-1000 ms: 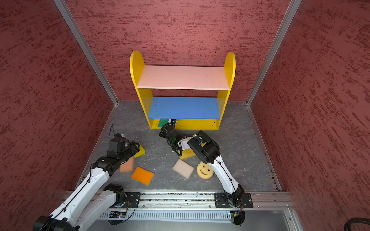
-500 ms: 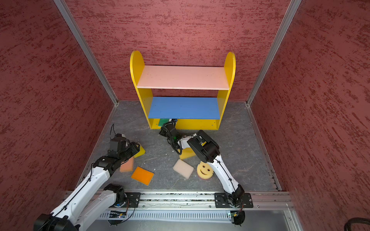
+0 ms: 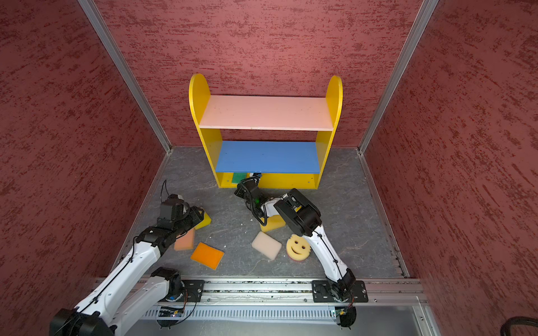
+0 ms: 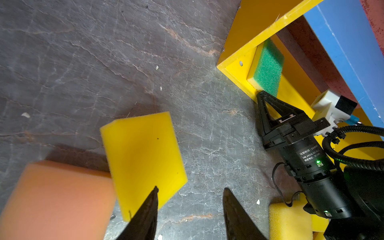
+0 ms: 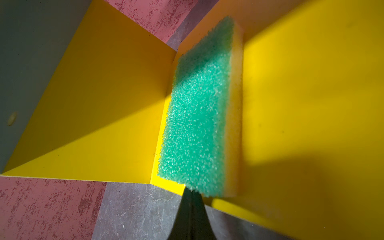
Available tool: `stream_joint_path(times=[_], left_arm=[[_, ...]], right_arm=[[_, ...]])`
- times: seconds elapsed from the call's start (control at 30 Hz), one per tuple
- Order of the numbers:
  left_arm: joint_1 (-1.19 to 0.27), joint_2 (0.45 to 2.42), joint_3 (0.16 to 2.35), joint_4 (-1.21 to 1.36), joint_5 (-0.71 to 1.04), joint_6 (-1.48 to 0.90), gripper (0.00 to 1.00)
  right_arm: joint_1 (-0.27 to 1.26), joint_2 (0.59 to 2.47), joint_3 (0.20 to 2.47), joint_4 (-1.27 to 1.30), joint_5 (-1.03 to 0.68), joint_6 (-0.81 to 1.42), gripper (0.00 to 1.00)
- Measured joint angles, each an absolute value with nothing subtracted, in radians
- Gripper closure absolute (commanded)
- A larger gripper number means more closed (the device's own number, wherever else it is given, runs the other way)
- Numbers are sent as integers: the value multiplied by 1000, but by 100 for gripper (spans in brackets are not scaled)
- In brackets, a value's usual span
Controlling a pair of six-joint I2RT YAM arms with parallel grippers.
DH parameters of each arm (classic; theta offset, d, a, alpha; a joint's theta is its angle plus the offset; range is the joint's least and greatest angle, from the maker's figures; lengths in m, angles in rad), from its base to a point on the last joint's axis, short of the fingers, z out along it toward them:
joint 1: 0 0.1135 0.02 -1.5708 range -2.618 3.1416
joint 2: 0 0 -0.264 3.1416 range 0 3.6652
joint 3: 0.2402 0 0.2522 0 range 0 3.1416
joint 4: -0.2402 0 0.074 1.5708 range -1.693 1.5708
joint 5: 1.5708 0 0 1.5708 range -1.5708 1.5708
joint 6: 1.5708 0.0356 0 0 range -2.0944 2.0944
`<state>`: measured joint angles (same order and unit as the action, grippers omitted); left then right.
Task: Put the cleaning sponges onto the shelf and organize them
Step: 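Push the green sponge deeper against the shelf side with the right gripper, then open and draw back the right gripper while the left gripper lifts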
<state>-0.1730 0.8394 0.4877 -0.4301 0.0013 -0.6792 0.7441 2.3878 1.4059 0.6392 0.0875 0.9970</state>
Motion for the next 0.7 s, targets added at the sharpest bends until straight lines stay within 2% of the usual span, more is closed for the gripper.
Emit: stream_joint_path(times=[0.4, 0.57, 0.7], left_arm=[[-173, 839, 488, -428, 2, -679, 49], [-173, 835, 488, -429, 2, -679, 49], [-173, 816, 488, -431, 2, -679, 48]], right_arm=[[742, 2365, 1361, 665, 88, 999, 100], [738, 2295, 1275, 642, 65, 982, 100], [739, 2166, 1175, 607, 36, 954, 100]])
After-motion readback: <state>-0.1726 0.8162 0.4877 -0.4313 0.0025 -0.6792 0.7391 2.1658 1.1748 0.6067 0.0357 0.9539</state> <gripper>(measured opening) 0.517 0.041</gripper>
